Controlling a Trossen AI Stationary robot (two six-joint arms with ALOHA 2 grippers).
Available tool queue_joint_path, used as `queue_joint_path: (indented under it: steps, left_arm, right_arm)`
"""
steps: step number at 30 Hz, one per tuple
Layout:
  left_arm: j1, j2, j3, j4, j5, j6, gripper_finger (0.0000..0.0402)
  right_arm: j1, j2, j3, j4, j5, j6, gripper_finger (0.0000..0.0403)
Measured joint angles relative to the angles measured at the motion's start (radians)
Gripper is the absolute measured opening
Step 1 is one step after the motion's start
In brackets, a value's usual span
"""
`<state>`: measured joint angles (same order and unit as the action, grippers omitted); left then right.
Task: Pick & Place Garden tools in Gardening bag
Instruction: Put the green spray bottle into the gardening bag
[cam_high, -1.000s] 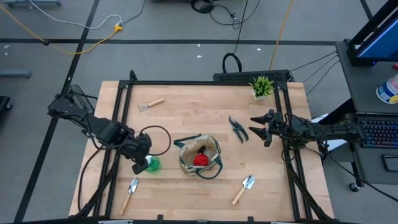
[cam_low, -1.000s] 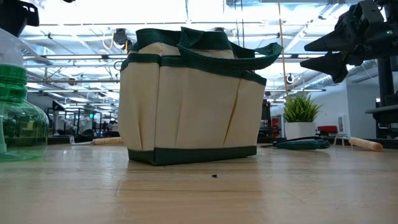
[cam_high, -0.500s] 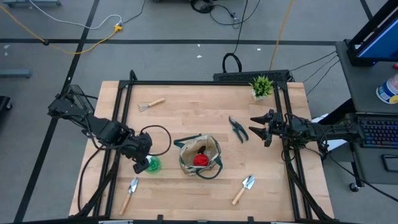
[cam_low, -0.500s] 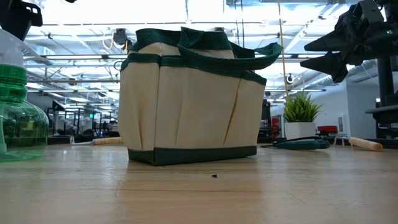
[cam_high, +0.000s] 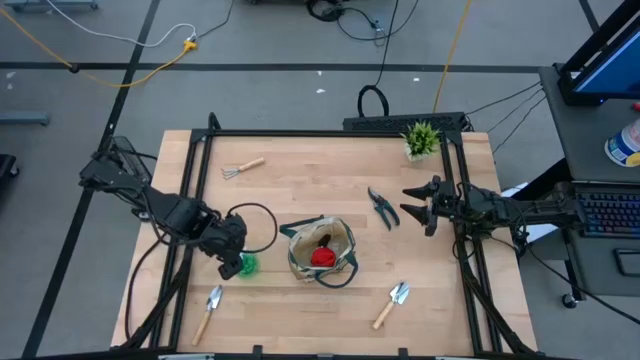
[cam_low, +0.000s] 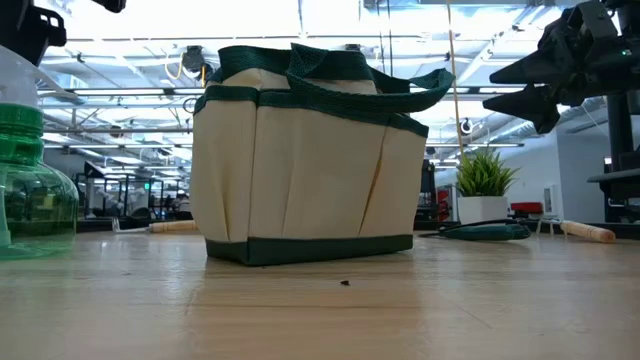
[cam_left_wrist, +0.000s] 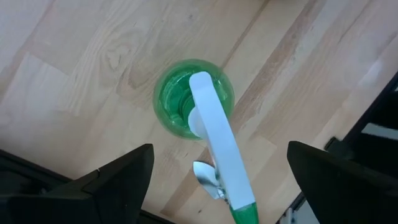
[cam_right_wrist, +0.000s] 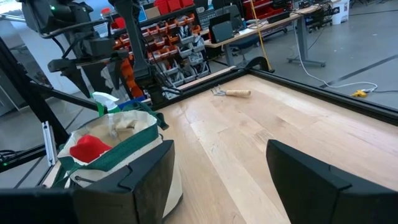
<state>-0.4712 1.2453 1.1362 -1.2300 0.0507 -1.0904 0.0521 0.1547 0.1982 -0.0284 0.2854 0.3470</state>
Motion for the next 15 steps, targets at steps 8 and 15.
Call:
queue_joint_path:
  steps: [8, 15]
  left_arm:
    - [-0.002, 0.084, 0.000, -0.035, 0.001, 0.042, 0.0372]
    - [-0.002, 0.148, 0.000, -0.109, 0.001, 0.041, 0.0360]
  right_arm:
    - [0.000, 0.000, 0.000, 0.000, 0.000, 0.000, 0.0249]
    - [0.000, 0.000, 0.000, 0.000, 0.000, 0.000, 0.0249]
